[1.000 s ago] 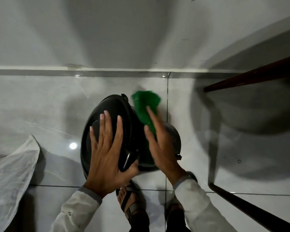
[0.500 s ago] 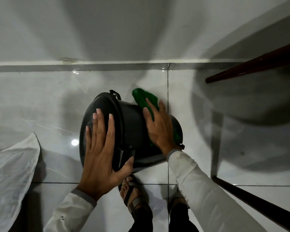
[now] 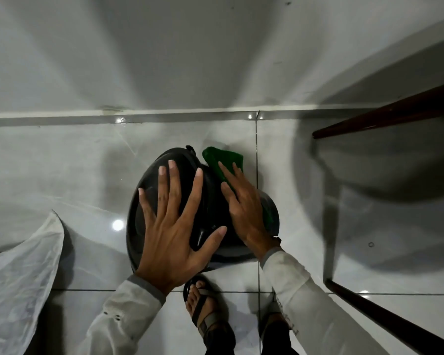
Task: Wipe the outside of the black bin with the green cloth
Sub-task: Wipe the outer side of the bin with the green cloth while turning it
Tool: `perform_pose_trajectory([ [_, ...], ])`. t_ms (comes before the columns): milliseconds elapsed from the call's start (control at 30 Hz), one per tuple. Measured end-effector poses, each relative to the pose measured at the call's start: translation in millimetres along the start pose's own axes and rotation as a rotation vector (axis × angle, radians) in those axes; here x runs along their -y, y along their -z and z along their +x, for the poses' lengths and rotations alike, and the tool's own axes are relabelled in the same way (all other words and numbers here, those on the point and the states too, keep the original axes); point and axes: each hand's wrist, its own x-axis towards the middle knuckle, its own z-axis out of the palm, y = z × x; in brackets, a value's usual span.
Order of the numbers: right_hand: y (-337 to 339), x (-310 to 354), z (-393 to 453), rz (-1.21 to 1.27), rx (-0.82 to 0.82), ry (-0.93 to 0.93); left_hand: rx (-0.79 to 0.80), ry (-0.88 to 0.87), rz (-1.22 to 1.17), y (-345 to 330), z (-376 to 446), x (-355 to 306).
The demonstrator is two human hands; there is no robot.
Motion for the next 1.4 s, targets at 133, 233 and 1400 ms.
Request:
perform_pose_trajectory([
  [133,0,-6,6,-0.052,-0.01,0.053,0.005,0.041,-0.076,-2,4,-2],
  [233,3,-20,16,-0.057,-0.038,0.005,0.008,0.048,-0.093,-1,8,-1],
  [1400,11,-66,17,-0.023,-0.058,-0.25,0.022,0.086,-0.22,-5,-24,16],
])
